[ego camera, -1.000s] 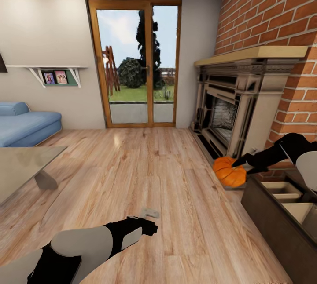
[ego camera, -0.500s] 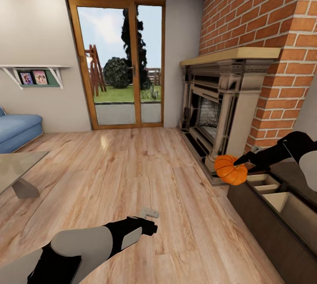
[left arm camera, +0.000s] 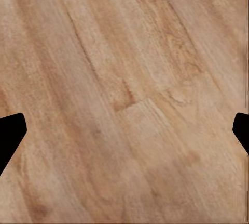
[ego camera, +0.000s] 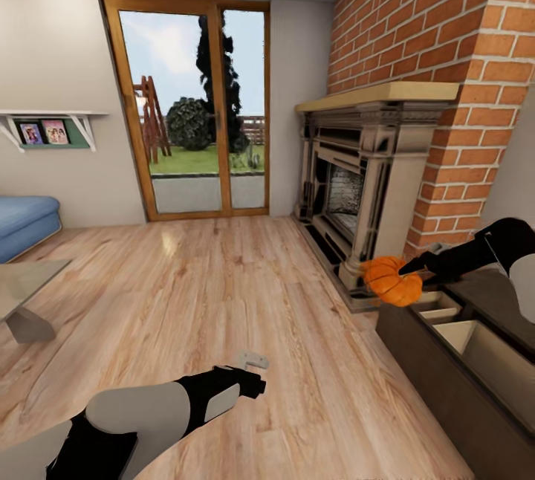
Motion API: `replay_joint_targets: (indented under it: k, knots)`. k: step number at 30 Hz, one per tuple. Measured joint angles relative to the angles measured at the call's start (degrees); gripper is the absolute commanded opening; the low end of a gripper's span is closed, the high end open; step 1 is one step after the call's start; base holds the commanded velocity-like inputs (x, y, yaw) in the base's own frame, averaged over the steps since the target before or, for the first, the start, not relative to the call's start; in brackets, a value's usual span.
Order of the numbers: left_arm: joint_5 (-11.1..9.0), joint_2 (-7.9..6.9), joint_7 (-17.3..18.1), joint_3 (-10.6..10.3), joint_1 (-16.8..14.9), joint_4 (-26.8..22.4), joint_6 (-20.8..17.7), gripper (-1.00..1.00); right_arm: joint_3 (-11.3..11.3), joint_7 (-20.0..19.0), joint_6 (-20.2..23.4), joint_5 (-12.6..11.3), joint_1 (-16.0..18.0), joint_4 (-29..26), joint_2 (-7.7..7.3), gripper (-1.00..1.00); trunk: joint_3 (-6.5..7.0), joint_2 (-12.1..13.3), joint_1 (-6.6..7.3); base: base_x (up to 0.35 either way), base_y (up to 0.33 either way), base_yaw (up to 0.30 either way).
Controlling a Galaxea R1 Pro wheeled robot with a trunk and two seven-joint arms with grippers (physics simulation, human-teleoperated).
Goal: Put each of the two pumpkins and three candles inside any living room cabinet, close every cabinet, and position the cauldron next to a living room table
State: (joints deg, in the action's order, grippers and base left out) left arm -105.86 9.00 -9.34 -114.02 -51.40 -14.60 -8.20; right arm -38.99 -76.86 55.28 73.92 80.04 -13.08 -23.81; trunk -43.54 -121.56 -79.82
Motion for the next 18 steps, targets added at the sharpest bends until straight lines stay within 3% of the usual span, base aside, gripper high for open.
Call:
replay_joint_targets:
  k: [4,11,18]
  knots:
    - [0.0,0.04,0.0,0.0,0.0,-0.1,0.0,1.00,0.2,0.0,0.2,0.2,0.0,-3.2,-0.22,-1.00,0.17,0.0,0.00,0.000,0.000,-0.259]
    - [0.0,0.11,0.0,0.0,0.0,-0.2,0.0,1.00,0.4,0.0,0.5,0.4,0.0,-4.0,-1.54,-1.00,0.49,0.0,0.00,0.000,0.000,-0.267]
    - [0.1,0.14,0.0,0.0,0.0,-0.3,0.0,1.00,2.1,0.0,0.5,3.6,-0.1,-4.1,-1.93,-1.00,0.86,0.0,0.00,0.000,0.000,-0.228]
